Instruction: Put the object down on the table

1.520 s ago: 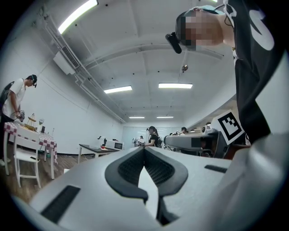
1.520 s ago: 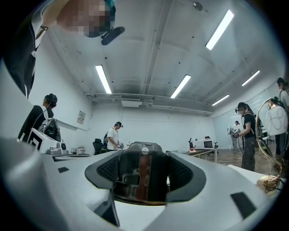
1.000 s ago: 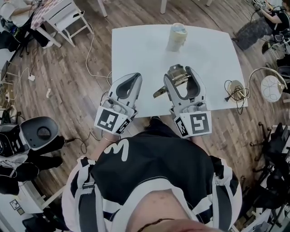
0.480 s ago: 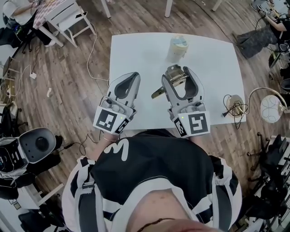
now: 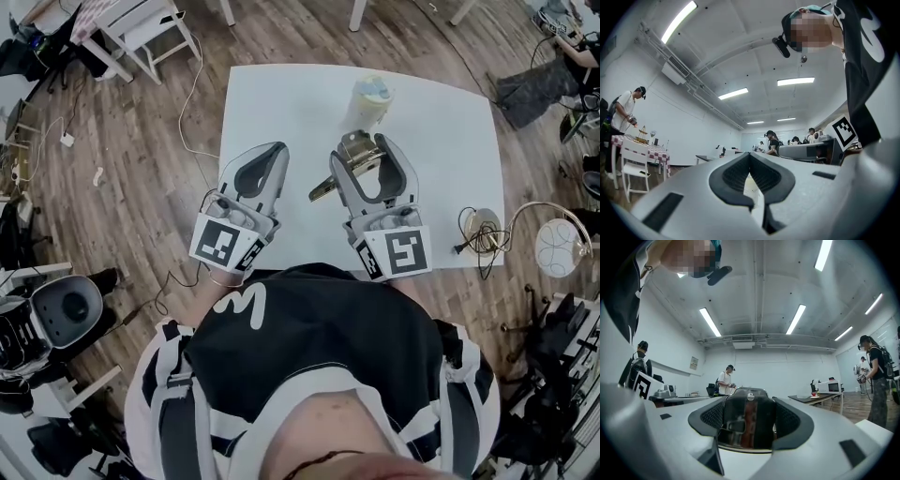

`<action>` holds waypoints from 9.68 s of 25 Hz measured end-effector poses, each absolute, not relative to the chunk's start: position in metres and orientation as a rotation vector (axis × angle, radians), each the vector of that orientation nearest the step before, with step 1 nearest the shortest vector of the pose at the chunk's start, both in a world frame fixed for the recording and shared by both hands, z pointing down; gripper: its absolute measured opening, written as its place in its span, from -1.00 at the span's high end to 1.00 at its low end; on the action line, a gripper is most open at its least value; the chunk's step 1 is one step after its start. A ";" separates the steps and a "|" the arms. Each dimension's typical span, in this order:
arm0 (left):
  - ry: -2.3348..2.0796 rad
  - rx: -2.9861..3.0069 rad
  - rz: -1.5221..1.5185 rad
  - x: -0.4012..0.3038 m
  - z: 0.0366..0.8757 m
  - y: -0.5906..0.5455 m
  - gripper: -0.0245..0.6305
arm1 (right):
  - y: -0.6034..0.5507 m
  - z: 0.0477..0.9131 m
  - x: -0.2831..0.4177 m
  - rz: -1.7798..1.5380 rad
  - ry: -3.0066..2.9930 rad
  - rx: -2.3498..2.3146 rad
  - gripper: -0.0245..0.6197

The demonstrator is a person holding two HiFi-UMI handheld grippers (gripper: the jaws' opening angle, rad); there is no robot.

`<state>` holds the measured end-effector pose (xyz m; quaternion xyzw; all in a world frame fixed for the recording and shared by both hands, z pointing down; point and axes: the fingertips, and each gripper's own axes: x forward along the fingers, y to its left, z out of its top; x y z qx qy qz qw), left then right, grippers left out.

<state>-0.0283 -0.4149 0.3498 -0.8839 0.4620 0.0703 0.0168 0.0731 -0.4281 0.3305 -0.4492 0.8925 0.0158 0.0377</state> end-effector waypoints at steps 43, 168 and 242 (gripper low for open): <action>1.604 -2.716 0.146 -0.094 0.360 -0.418 0.91 | -0.487 0.460 0.002 -0.173 2.996 -1.403 -0.03; 1.737 -2.685 0.196 -0.123 0.368 -0.399 0.91 | -0.506 0.629 -0.024 -0.471 3.392 -1.560 -0.03; 1.293 -2.855 0.272 -0.045 0.338 -0.434 0.91 | -0.464 0.341 0.019 -0.048 2.743 -1.494 0.65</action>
